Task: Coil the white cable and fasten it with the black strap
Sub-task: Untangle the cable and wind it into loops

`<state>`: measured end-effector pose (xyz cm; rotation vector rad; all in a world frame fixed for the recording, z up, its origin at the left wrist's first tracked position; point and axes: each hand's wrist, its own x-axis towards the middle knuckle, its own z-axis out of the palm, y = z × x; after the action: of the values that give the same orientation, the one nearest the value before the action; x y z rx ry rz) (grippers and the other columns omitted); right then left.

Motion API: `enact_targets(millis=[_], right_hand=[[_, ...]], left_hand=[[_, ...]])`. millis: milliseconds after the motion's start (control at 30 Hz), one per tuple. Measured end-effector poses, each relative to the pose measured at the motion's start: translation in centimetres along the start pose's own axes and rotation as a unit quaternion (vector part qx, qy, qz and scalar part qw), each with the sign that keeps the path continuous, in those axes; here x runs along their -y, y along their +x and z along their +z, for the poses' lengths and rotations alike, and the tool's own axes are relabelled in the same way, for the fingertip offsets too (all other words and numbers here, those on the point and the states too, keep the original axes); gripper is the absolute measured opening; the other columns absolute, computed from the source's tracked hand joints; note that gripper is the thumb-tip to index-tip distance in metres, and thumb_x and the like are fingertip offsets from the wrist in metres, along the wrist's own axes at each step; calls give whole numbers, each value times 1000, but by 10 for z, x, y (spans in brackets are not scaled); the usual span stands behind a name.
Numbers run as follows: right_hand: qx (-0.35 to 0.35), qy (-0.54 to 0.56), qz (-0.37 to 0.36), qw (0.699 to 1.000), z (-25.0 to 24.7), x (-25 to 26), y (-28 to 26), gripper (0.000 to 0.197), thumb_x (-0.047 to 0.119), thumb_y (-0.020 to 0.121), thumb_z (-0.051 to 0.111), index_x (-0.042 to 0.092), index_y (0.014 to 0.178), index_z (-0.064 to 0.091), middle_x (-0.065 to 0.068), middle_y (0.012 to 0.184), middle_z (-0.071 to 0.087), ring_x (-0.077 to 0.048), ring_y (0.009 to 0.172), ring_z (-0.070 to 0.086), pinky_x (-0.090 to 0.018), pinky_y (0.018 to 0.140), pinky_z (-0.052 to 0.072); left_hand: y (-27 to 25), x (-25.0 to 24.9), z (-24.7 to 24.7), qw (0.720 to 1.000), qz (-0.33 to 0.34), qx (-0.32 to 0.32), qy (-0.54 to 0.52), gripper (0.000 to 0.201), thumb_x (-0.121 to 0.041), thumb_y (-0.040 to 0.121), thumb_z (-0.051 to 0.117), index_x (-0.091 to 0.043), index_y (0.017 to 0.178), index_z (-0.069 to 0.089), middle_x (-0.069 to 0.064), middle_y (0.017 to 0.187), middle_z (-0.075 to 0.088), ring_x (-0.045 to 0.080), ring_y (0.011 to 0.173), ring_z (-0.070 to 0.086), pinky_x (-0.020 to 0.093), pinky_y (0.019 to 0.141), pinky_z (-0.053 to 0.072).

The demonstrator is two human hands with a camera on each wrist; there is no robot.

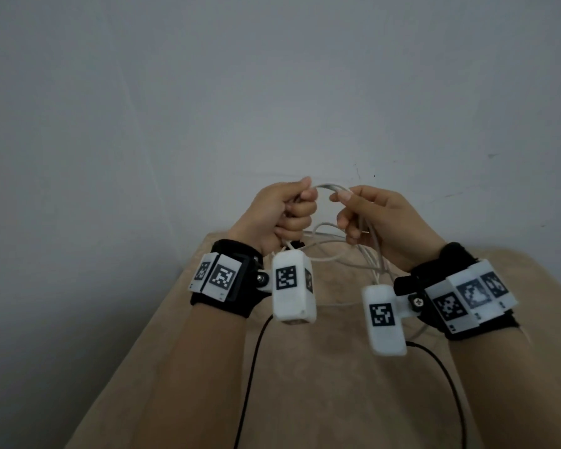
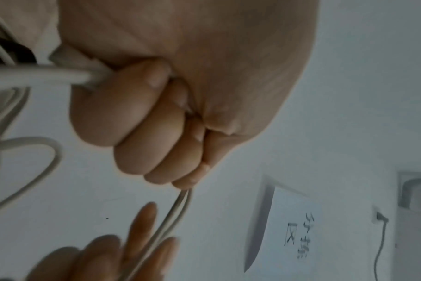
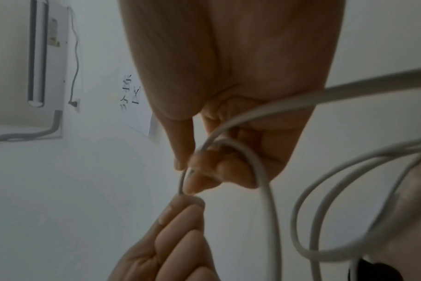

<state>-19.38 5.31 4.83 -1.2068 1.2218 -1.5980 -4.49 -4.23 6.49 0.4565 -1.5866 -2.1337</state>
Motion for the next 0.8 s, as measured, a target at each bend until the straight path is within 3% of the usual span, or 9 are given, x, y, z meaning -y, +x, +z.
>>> enact_targets(millis=[167, 367, 667, 800], right_hand=[[41, -10, 25, 999, -6, -8, 1, 13, 6, 91, 56, 6, 100, 65, -2, 66, 60, -11, 62, 58, -27, 67, 55], [7, 28, 10, 1000, -7, -9, 3, 18, 12, 96, 50, 6, 95, 67, 0, 65, 59, -9, 60, 58, -22, 58, 52], [-63, 69, -33, 995, -8, -5, 4, 23, 17, 97, 50, 3, 93, 68, 5, 55, 46, -8, 52, 44, -23, 53, 51], [-57, 104, -29, 992, -5, -6, 5, 23, 16, 98, 49, 2, 93, 67, 4, 53, 42, -9, 48, 38, -21, 47, 43]], left_hand=[[1, 1, -7, 993, 41, -46, -103, 37, -29, 102, 27, -19, 68, 34, -11, 40, 26, 7, 41, 2, 15, 29, 9], [4, 5, -8, 987, 70, -51, -132, 37, -31, 103, 26, -18, 70, 36, -11, 38, 26, 8, 41, 3, 15, 31, 8], [6, 15, -18, 982, 52, 54, -175, 23, -25, 95, 34, -12, 81, 46, -9, 45, 34, 6, 40, 12, 14, 37, 23], [8, 19, -18, 975, 41, 88, -202, 23, -26, 97, 32, -13, 86, 48, -8, 48, 21, 6, 39, 11, 14, 37, 18]])
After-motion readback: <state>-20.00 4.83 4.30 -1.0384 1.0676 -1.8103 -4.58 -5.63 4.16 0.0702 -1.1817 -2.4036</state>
